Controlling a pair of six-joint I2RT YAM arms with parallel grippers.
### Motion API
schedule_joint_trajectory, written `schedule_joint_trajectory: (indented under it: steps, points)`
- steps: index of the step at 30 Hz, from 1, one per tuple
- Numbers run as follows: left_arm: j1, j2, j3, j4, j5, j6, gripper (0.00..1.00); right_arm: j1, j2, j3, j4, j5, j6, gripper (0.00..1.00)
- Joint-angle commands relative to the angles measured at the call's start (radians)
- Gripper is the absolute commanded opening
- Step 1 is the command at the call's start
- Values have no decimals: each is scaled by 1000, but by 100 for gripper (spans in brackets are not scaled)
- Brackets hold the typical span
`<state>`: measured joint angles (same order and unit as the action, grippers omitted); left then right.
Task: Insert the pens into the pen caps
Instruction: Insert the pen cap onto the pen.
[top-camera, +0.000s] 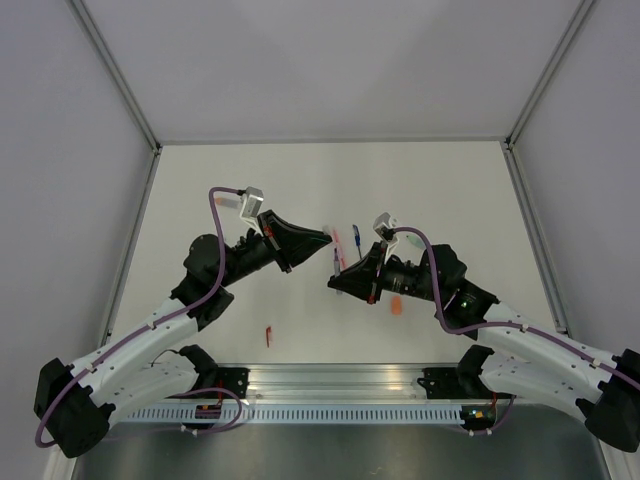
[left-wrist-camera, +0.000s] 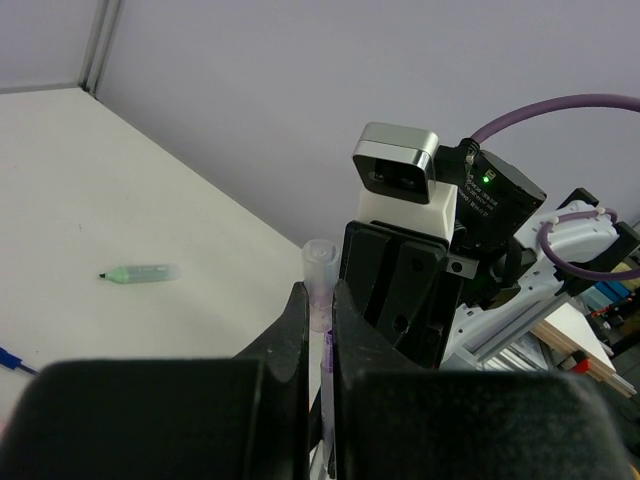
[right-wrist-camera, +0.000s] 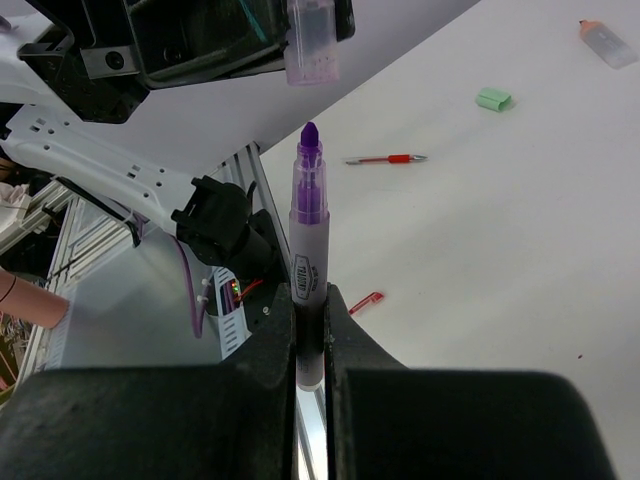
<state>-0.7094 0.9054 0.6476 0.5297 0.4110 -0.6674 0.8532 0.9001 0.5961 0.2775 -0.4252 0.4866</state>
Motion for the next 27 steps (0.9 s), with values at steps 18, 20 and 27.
schedule_joint_trajectory:
  steps: [18,20,27]
  points:
    - [-5,26,-29,102,23,-50,2,10,-1,-1,46,-12,15,0]
    - [-4,26,-28,107,25,-55,2,9,-1,1,46,-12,14,0]
    - [-5,24,-28,121,19,-90,2,10,6,2,46,-17,17,0]
